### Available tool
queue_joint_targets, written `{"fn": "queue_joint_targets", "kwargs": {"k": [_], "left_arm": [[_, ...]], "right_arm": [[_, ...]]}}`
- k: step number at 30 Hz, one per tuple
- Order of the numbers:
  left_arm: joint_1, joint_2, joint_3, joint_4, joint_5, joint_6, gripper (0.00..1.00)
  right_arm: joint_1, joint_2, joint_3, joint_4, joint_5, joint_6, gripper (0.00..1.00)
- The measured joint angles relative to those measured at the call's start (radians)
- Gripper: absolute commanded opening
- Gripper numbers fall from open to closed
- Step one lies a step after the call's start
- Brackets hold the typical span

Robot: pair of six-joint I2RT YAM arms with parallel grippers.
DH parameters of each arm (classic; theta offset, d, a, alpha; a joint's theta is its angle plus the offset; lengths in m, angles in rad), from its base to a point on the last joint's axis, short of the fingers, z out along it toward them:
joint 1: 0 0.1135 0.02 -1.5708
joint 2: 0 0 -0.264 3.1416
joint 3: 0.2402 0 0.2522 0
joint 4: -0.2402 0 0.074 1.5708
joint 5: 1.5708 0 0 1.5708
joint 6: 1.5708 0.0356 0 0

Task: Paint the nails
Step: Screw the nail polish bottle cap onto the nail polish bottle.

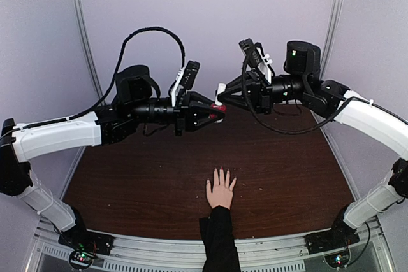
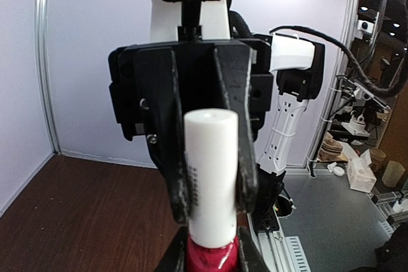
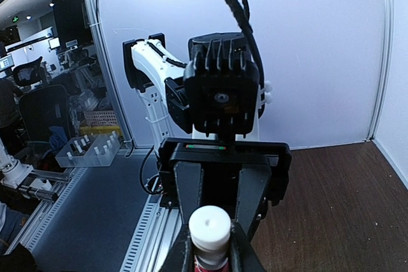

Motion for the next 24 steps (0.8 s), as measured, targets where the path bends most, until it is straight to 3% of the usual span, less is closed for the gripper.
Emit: {"fn": "queue_joint_targets", "kwargs": {"k": [9,24], "left_arm": [[-0.007,-0.027,-0.026,-0.031,-0.187,0.050,0.00],[-0.014,-0.027,-0.032,-0.068,-0.486,0.131,0.00]], "right_arm": [[0.005,0.016,0.014,-0.026,0.119,-0.018,0.00],[0.051,0.057,0.043,-0.044,0.426,-0.009,0.00]]}}
